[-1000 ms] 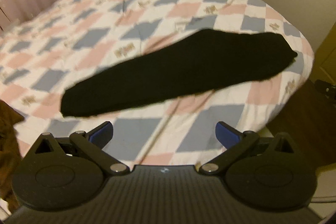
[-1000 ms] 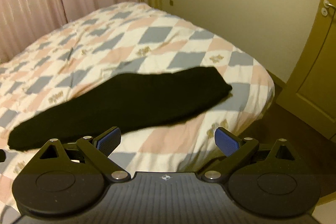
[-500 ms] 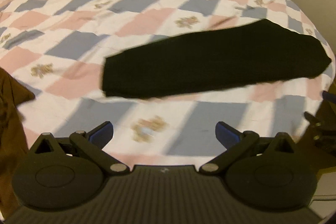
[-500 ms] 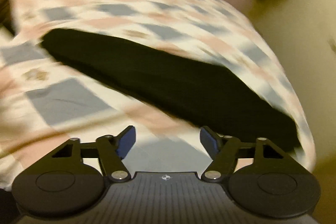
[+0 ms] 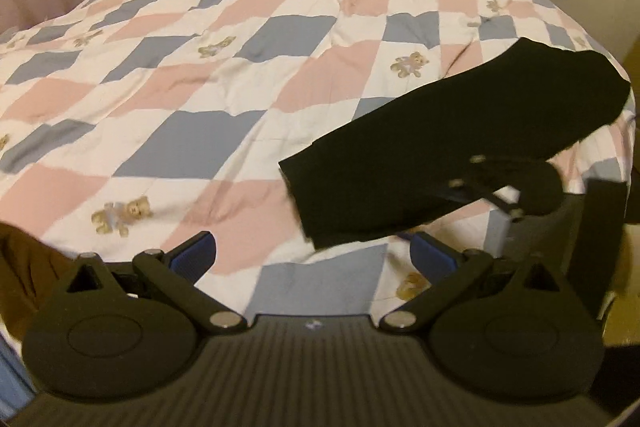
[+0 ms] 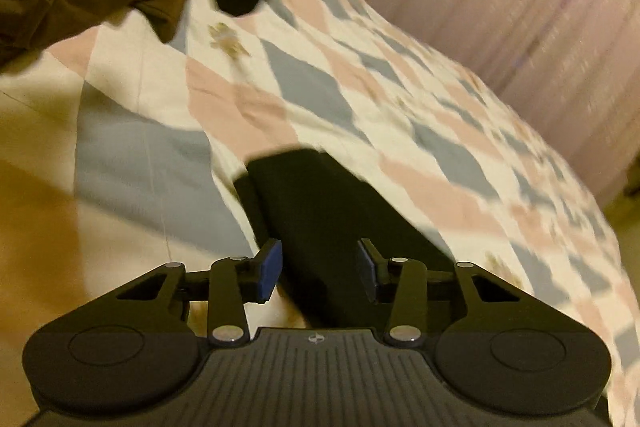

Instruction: Fold clothes

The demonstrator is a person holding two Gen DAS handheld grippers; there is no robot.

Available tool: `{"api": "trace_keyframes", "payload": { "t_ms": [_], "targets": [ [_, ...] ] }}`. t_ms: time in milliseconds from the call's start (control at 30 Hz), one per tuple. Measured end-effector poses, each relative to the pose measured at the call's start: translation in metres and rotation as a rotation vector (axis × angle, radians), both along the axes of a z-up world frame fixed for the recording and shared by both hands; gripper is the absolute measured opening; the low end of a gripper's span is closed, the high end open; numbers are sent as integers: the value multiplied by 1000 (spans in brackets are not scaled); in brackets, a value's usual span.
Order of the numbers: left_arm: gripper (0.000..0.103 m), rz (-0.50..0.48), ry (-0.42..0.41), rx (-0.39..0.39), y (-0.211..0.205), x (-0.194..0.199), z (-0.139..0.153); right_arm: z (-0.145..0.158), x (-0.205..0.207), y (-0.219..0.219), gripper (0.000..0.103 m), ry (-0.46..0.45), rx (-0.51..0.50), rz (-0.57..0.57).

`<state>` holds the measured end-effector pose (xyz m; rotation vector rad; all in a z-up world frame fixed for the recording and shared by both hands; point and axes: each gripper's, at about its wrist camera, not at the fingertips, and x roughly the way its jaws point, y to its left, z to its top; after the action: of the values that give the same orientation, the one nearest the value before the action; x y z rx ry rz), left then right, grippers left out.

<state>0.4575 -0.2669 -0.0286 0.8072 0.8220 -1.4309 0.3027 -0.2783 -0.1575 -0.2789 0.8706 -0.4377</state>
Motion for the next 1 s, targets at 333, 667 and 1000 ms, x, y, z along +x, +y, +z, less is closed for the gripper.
{"api": "trace_keyframes", "payload": {
  "t_ms": [333,667,1000],
  "targets": [
    [102,-17,66,17,-14,27,-25,-54,49,6,41,118,-121,26],
    [102,-92,73,8,-38,27,-25,-63,60,-14,13,75,-123,-53],
    [102,-224,44,-65,-110,-34,21,54,-116,-159,12,-582,652,-595]
  ]
}}
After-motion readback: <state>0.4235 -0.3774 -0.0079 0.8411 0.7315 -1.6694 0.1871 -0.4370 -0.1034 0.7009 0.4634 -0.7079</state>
